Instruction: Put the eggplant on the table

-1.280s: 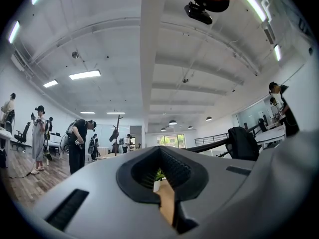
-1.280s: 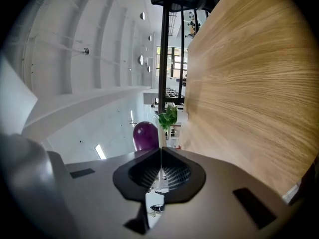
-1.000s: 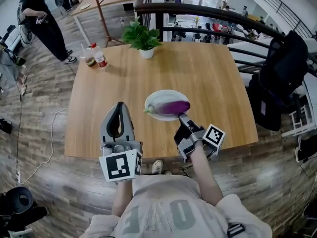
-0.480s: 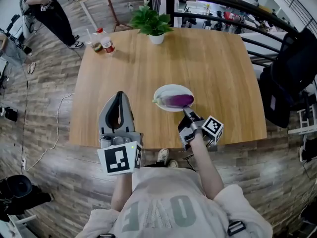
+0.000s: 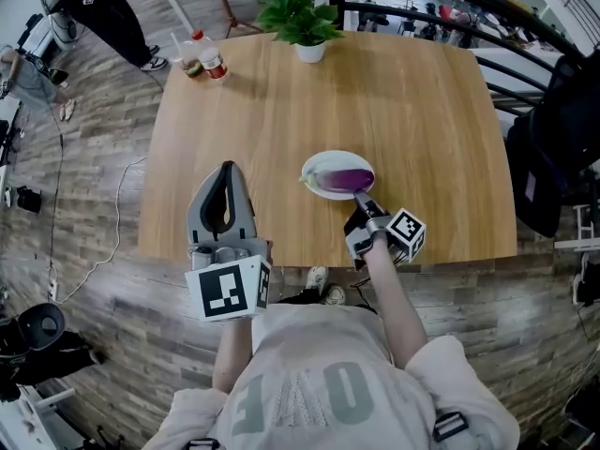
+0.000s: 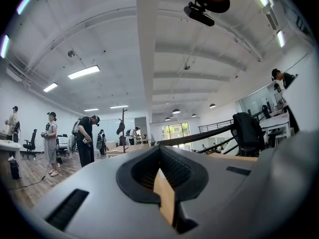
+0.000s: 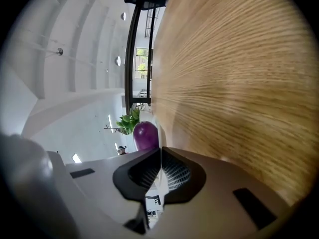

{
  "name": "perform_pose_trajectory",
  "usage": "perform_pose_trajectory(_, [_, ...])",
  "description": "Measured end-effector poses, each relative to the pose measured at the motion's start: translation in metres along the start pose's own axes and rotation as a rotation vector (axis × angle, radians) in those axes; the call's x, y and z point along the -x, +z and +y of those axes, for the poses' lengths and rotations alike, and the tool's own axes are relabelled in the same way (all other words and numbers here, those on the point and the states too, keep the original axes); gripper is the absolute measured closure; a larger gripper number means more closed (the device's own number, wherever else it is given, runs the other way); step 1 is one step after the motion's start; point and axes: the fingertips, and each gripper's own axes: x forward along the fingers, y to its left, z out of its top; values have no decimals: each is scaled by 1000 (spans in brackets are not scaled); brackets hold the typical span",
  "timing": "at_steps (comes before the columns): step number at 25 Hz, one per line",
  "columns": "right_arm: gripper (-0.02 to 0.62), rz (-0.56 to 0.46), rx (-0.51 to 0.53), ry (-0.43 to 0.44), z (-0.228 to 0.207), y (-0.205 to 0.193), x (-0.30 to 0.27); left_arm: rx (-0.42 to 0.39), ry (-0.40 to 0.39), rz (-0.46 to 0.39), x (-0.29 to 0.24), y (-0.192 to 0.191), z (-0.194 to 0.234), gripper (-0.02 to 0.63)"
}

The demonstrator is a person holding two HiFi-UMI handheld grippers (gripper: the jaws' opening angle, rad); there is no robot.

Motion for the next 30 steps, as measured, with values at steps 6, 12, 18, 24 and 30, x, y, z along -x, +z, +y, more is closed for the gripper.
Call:
perform_pose_trajectory(6, [571,1,5,-29,-11,0,-4,-7,-3,19,-5,-6,1,597])
perform_pose_trajectory(12, [571,-11,-1,-43,-18,3,-6,-10,-10,27,-10,-11,0,597])
perform_pose_trajectory(18, [571,-18,-8,-73,-24,2,-4,-6,-15,33,-11,-12,0,597])
perform_pose_trajectory(24, [571,-25,-7,-105,-27,4,-4,-2,-12,39,-10,-14,2,597])
perform_pose_trajectory(30, [571,-39,-30,-140,-30,4,-3,2,-7,30,-9,-12,6,597])
